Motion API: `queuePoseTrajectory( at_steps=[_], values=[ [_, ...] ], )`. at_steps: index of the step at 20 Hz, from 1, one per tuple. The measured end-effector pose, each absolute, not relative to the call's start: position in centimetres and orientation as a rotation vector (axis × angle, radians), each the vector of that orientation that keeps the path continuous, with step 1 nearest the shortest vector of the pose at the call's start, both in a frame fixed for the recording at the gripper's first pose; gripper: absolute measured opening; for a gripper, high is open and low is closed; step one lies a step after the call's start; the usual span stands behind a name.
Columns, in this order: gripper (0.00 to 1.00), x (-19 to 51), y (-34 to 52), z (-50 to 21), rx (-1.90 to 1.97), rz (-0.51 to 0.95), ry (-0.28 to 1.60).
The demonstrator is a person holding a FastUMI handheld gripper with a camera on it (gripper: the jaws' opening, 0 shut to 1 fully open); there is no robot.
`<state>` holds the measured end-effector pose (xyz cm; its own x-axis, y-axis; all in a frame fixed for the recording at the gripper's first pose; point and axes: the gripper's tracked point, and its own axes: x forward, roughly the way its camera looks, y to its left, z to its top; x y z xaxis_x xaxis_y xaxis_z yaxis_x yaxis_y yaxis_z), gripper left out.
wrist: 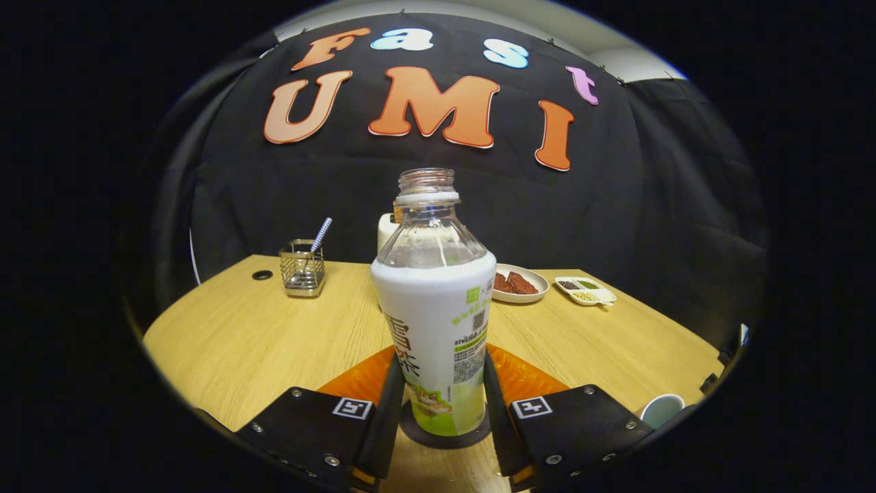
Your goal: Take the bottle from table, then pour the juice into the cup, finally place the bottle on the coaster
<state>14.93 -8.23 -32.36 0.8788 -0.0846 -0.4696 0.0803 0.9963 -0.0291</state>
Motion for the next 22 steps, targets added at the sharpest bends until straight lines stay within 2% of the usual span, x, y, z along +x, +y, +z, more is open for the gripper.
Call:
queuePoseTrajectory(
  at_steps=[5,11,12,13,17,22],
  values=[
    [0.62,14.6,-8.3,-33.4,-0.007,-0.101,0.509],
    [0.67,14.0,-9.3,-34.8,0.176,-0.134,0.514],
    [0.7,13.9,-9.0,-34.6,0.226,-0.118,0.504],
    [0.78,13.7,-9.0,-34.1,0.266,-0.113,0.486],
    [0.97,12.4,-10.4,-32.1,0.305,-0.145,0.426],
    [0.98,8.8,-11.8,-26.5,0.262,-0.153,0.313]
  ],
)
